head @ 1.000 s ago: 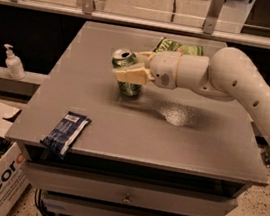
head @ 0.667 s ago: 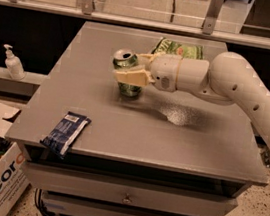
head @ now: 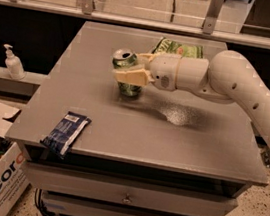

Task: Place green can upright

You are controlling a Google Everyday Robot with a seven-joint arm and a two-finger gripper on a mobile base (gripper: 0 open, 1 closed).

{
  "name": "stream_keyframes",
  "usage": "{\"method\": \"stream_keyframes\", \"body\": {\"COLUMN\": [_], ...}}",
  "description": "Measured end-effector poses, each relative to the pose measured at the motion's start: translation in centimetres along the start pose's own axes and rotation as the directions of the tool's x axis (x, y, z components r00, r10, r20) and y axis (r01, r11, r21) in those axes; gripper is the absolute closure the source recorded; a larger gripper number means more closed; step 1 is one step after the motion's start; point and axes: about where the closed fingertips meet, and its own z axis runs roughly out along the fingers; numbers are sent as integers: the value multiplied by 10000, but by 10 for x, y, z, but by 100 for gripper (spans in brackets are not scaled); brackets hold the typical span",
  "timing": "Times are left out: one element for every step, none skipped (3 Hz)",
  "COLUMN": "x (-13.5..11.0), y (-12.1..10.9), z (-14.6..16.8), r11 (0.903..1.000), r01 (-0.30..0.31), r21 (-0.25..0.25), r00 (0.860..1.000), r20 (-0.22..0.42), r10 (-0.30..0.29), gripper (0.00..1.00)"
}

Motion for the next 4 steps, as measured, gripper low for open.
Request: {"method": "stream_keyframes", "body": {"x": [0, 0, 0, 29], "y": [0, 0, 0, -9], "z": [0, 0, 0, -12], "r11": [10000, 10000, 10000, 9944], "r01": [-2, -4, -6, -855], "r21": [1, 2, 4, 621], "r00": [10000, 10000, 10000, 9962], "r20": [0, -1, -1, -133], "r10": [2, 4, 6, 865], "gripper": [59, 36, 12, 0]}}
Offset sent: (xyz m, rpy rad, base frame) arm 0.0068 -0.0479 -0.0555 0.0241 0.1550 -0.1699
